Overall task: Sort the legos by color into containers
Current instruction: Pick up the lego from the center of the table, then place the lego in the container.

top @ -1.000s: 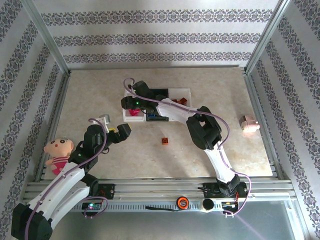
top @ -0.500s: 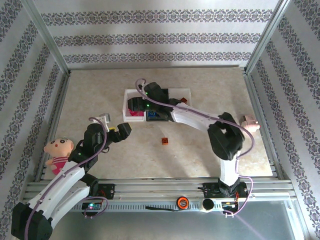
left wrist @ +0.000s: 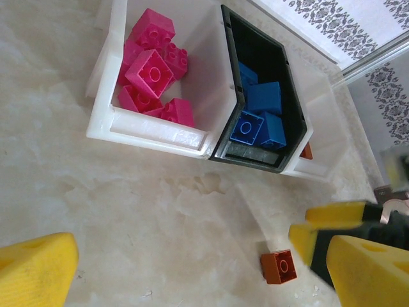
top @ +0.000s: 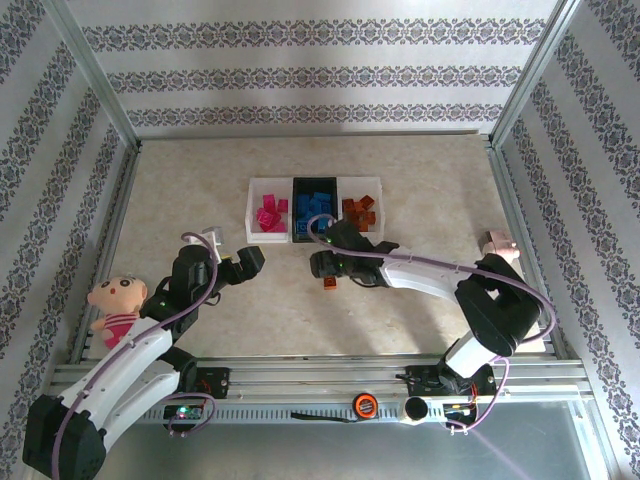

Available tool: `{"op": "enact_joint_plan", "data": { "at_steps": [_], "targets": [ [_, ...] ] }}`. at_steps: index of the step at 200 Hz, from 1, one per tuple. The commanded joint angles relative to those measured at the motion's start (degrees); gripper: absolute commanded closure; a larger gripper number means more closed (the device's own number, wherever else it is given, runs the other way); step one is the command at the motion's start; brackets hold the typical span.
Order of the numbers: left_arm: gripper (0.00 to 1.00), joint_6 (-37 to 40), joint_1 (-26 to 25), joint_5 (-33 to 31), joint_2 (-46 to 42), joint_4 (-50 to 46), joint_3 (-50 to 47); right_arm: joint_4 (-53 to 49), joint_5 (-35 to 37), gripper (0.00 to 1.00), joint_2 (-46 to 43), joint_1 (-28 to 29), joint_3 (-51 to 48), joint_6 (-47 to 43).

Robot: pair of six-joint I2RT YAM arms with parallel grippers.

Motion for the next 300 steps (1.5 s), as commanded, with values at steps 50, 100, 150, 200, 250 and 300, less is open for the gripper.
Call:
{"op": "enact_joint_plan", "data": {
  "at_steps": [50, 100, 150, 200, 250, 300],
  "targets": [
    [0.00, 0.71, -0.52, 0.99, 1.41, 3.35, -0.33, -3.43, 6.44, 0.31, 4.44, 5.43, 0.06, 0.26],
    [0.00, 0.73, -0.56, 0.57, 1.65, 3.08, -0.60, -3.50, 5.69, 0.59, 6.36, 6.53, 1.09, -0.07],
    [0.00, 0.74, -0.52, 0.62, 3.09, 3.53, -0.18, -3.49, 8.71, 0.72, -3.02, 5.30, -0.27, -3.44],
    [0.00, -0.08, -0.56, 0.51, 4.44, 4.46, -0.39, -3.30, 6.33, 0.73, -10.62, -6.56, 2.67, -7.15],
    [0.00, -0.44, -0.51, 0.29, 4.78, 4.34, -0.31, -2.27, 3.95, 0.70, -0.19, -17.25, 12.53, -8.81],
    [0.00, -0.25, -0.49, 0.02, 4.67, 3.49, -0.13, -5.28, 5.63, 0.41, 8.00, -20.14, 21.41, -8.44]
  ]
}}
